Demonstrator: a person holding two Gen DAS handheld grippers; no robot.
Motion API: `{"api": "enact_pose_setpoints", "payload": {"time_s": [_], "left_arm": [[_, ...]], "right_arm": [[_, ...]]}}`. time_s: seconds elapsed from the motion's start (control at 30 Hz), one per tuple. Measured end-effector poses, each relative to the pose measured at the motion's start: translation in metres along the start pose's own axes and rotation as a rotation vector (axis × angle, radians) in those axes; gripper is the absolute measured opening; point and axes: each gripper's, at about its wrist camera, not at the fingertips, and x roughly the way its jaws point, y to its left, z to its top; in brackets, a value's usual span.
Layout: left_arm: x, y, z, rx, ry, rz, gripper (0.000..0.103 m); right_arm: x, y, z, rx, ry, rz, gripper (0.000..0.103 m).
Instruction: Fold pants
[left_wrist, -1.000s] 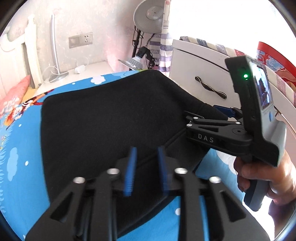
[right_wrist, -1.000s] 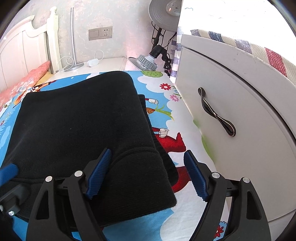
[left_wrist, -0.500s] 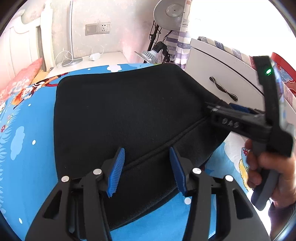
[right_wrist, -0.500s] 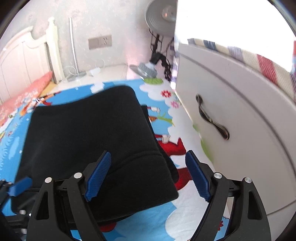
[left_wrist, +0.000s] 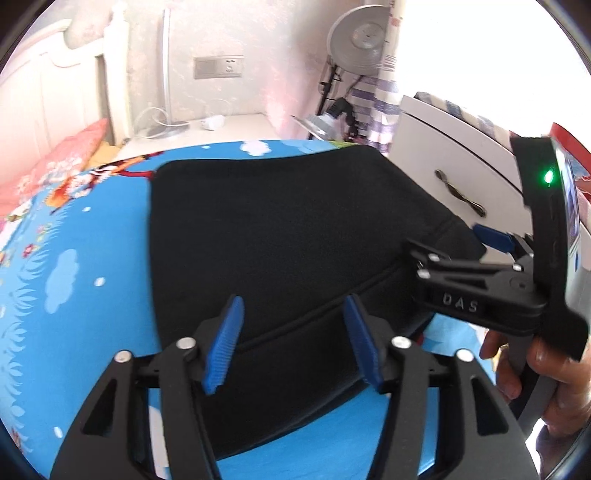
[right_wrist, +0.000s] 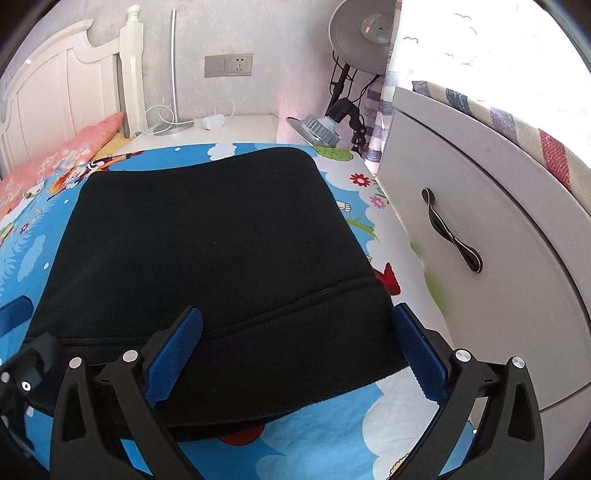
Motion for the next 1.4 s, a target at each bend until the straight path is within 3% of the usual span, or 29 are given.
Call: {"api": "enact_pose_setpoints", "payload": {"time_s": [0.07, 0.13, 0.23, 0.5, 0.73, 0.8, 1.1, 1.4], "left_arm": [[-0.004, 0.006, 0.001, -0.015, -0.005, 0.019, 0.072], [-0.008, 0.009, 0.004, -0.013, -0.006, 0.058, 0.093], [-0.014, 0.011, 0.008, -0.018, -0.022, 0.076, 0.101], [-0.02, 0.004, 0.008, 0.042, -0.045, 0.145, 0.101], [-0.021, 0.003, 0.007, 0.035, -0.006, 0.111, 0.101], [-0.026, 0.003, 0.006, 0.02, -0.011, 0.056, 0.101], [-0.041, -0.007, 0.009, 0.001, -0.002, -0.01, 0.101], [-0.048, -0.013, 0.012, 0.0, -0.015, -0.014, 0.101]], "right_arm": [[0.0, 0.001, -0.001, -0.001, 0.002, -0.01, 0.099], [0.0, 0.003, -0.003, -0.005, 0.002, -0.019, 0.099], [0.0, 0.002, -0.003, 0.006, 0.004, -0.017, 0.099], [-0.006, 0.001, -0.007, 0.036, 0.018, -0.027, 0.098], [-0.027, -0.009, -0.018, 0.066, 0.062, -0.04, 0.098], [-0.037, -0.012, -0.025, 0.071, 0.053, -0.062, 0.098], [-0.084, -0.033, -0.029, 0.131, -0.005, -0.044, 0.098], [-0.092, -0.031, -0.023, 0.131, -0.023, -0.032, 0.098]]}}
